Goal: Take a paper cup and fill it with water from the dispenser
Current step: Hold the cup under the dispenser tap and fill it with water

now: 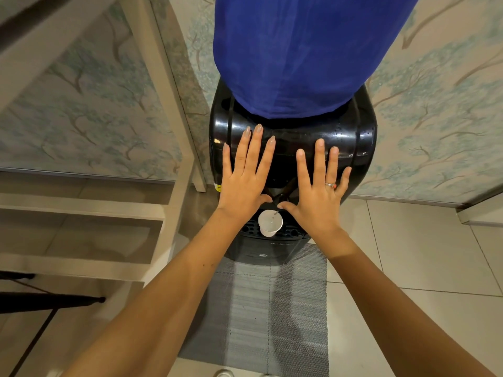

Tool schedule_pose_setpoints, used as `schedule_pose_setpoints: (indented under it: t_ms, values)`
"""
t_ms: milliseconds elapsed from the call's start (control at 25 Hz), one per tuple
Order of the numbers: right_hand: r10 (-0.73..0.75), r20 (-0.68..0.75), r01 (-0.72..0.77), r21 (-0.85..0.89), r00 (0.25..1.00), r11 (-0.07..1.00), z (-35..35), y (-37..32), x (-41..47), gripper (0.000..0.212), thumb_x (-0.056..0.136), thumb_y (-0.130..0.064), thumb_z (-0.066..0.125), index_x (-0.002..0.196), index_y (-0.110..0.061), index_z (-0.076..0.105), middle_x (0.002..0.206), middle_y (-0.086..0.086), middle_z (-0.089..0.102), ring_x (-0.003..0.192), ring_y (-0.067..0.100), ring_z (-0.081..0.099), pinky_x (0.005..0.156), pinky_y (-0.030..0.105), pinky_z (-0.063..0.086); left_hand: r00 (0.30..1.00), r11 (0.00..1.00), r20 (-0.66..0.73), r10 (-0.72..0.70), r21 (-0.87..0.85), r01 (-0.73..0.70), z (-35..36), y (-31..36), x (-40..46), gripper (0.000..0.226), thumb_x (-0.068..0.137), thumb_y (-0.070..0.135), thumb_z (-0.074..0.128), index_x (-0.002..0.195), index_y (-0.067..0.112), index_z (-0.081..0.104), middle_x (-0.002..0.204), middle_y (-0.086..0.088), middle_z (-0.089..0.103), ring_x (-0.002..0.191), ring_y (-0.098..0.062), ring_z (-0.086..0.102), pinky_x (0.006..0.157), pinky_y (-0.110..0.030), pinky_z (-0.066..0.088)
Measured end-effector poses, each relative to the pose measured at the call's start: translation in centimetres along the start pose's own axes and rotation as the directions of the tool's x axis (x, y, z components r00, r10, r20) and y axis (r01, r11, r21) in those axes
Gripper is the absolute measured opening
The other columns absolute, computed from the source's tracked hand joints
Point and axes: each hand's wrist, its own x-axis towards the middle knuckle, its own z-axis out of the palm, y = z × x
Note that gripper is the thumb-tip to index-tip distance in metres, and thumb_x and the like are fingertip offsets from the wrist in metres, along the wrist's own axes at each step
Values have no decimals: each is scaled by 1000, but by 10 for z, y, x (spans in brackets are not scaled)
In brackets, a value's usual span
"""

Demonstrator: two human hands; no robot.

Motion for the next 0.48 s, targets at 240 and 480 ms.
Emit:
schedule_pose_setpoints:
  t_ms: [240, 480]
  values:
    - [20, -25, -17, 88, 999, 996, -3, 1, -6, 120, 60, -65, 72, 151, -25, 6, 159, 14, 0, 146, 33, -9, 112, 57, -3, 991, 979, -129, 38, -194, -63, 6, 0, -26, 97, 78, 29, 73, 153, 24, 12, 162, -11, 7, 150, -27, 0, 117, -54, 6]
    - [80, -122, -13, 477, 989, 879, 55, -1, -102, 48, 83, -42, 67, 118, -11, 54, 123, 14, 52, 112, 28, 52, 91, 38, 46, 999, 816, 0, -35, -577, 29, 68, 9, -131, 37, 92, 23, 57, 129, 20, 53, 134, -3, 50, 119, -20, 52, 90, -39, 48]
